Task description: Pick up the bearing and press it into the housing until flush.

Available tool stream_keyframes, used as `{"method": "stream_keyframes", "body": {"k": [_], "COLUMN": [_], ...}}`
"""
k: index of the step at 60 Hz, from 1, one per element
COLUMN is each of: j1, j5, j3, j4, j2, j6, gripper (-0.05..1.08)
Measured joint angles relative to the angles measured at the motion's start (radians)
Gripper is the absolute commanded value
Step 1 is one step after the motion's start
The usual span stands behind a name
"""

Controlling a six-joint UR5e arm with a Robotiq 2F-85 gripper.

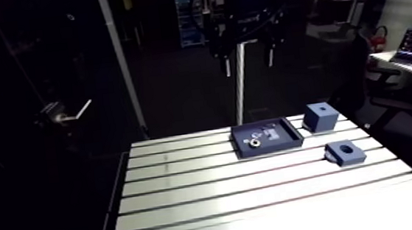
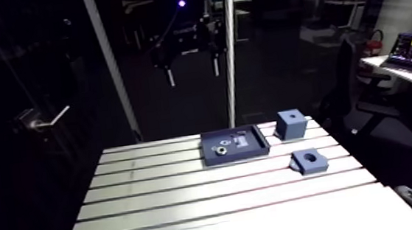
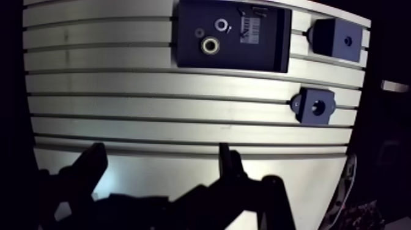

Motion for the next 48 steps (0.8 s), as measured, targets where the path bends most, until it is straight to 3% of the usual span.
{"method": "stream_keyframes", "body": {"k": [39, 48], "j1": [-0.059, -0.065], "j5": [0.012, 0.014], "j3": [0.014, 0.014], "j4": [-0.174, -0.200], "j2": [0.195, 0.234], "j6": [-0.023, -0.020], "gripper": [0.01, 0.10]}}
